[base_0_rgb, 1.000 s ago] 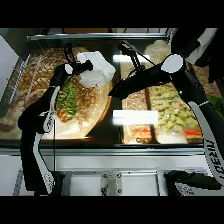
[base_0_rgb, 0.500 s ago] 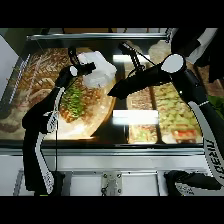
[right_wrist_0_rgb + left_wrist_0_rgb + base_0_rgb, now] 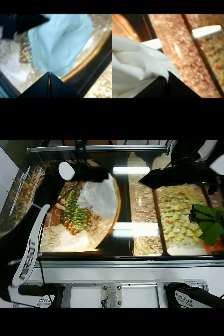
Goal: Fold the clothes and pants, and hang the long-sleeved shirts on hangers.
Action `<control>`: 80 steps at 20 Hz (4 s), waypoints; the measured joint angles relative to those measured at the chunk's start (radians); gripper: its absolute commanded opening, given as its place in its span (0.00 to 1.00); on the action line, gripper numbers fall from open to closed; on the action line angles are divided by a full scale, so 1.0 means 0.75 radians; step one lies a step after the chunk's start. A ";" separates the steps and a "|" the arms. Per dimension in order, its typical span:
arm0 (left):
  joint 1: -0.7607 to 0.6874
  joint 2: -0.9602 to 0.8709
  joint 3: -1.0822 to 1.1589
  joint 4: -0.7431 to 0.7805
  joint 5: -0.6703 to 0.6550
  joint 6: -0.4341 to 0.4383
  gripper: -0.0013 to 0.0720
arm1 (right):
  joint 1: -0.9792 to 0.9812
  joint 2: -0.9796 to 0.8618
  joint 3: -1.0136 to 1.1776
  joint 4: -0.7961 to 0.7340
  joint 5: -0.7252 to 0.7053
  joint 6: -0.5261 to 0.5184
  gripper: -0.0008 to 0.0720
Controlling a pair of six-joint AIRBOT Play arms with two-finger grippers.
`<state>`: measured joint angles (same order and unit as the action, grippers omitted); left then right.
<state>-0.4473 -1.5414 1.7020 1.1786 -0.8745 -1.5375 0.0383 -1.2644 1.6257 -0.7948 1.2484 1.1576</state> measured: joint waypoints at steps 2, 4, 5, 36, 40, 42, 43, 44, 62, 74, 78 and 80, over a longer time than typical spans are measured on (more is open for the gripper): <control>-0.158 0.093 -0.122 0.000 0.002 0.013 0.08 | -0.101 0.067 0.002 -0.023 -0.006 0.041 0.04; -0.298 0.139 -0.209 -0.001 0.070 0.018 0.98 | -0.169 0.120 0.003 -0.036 -0.010 0.065 0.04; -0.338 0.149 -0.229 0.001 0.103 0.018 0.94 | -0.193 0.142 0.003 -0.043 -0.010 0.075 0.04; 0.320 -0.551 0.359 -0.478 -0.058 -0.034 0.04 | 0.123 0.213 -0.535 -0.370 -0.124 0.204 0.04; 0.318 -0.514 0.477 -0.482 0.012 0.039 0.88 | 0.139 0.213 -0.550 -0.403 -0.242 0.252 0.04; 0.346 -0.442 0.404 -0.478 -0.018 0.060 0.77 | 0.142 0.213 -0.552 -0.407 -0.268 0.263 0.04; 0.366 -0.400 0.355 -0.455 -0.062 0.064 0.77 | 0.142 0.213 -0.553 -0.408 -0.276 0.264 0.04; 0.388 -0.348 0.286 -0.422 -0.123 0.063 0.77 | 0.143 0.213 -0.553 -0.413 -0.283 0.266 0.04; 0.201 0.250 -1.227 -0.532 0.241 -0.163 0.77 | 0.150 0.213 -0.554 -0.403 -0.198 0.328 0.04; 0.069 0.165 -1.255 -0.596 0.390 -0.305 0.04 | 0.151 0.212 -0.554 -0.402 -0.153 0.328 0.04; 0.171 0.208 -1.255 -0.590 0.388 -0.277 0.04 | 0.151 0.175 -0.555 -0.401 -0.156 0.356 0.79; 0.272 0.274 -1.256 -0.585 0.353 -0.213 0.04 | 0.151 0.120 -0.555 -0.400 -0.164 0.396 0.95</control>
<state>-0.2432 -1.3361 0.7601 0.7399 -0.6098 -1.6970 0.1513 -1.1744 1.2095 -1.0946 1.1252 1.4548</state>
